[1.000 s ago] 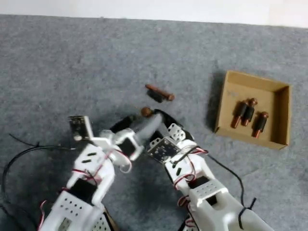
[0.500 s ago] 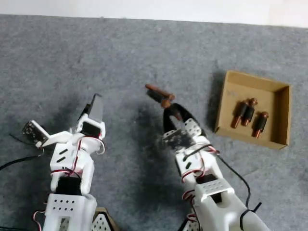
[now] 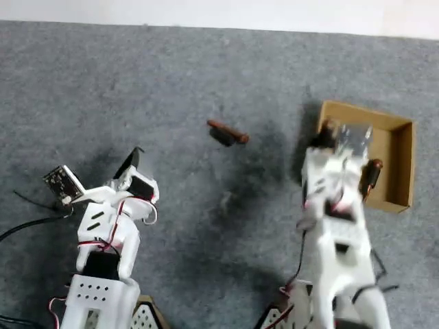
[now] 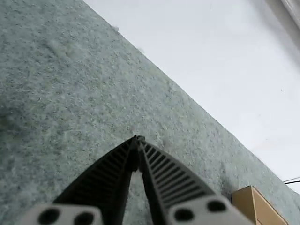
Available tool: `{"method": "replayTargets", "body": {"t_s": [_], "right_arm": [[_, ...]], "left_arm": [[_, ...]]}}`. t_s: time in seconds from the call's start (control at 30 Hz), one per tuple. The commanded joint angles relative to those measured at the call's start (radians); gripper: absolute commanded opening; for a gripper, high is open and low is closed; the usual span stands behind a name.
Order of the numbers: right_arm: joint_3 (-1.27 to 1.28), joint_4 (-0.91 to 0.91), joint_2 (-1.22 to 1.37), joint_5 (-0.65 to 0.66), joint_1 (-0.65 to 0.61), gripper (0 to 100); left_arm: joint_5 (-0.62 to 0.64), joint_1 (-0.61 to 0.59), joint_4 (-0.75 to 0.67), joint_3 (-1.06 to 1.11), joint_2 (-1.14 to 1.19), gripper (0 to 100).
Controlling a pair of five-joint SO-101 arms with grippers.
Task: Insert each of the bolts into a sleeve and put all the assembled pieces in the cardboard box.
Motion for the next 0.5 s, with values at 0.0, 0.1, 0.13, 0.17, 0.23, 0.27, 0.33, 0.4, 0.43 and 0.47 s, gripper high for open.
{"method": "replayTargets", "body": {"t_s": [0.0, 0.1, 0.13, 0.17, 0.23, 0.27, 0.33, 0.4, 0.43, 0.47], "right_arm": [[-0.34, 0.113, 0.166, 0.008, 0.012, 0.5], [-0.478, 0.257, 0.335, 0.051, 0.012, 0.5], [-0.516, 0.311, 0.386, 0.051, 0.012, 0.5], [-0.552, 0.364, 0.433, 0.051, 0.013, 0.6], [-0.639, 0.443, 0.513, 0.051, 0.019, 0.7], [-0.68, 0.481, 0.547, 0.051, 0.022, 0.7], [-0.756, 0.564, 0.601, 0.051, 0.025, 1.6], [-0.819, 0.641, 0.642, 0.051, 0.027, 6.2], [-0.845, 0.671, 0.657, 0.051, 0.027, 9.1], [-0.865, 0.696, 0.67, 0.051, 0.027, 12.2]], "left_arm": [[-0.011, 0.015, -0.005, -0.019, -0.013, 1], [-0.011, 0.012, -0.006, -0.008, -0.013, 1], [-0.011, 0.012, -0.006, -0.005, -0.013, 1], [-0.011, 0.012, -0.006, -0.004, -0.013, 1], [-0.011, 0.012, -0.006, -0.002, -0.013, 1], [-0.011, 0.012, -0.006, -0.002, -0.013, 1], [-0.011, 0.012, -0.006, -0.002, -0.013, 1], [-0.011, 0.012, -0.006, -0.001, -0.013, 1], [-0.011, 0.012, -0.006, -0.001, -0.013, 1], [-0.011, 0.012, -0.006, -0.001, -0.013, 1]]}}
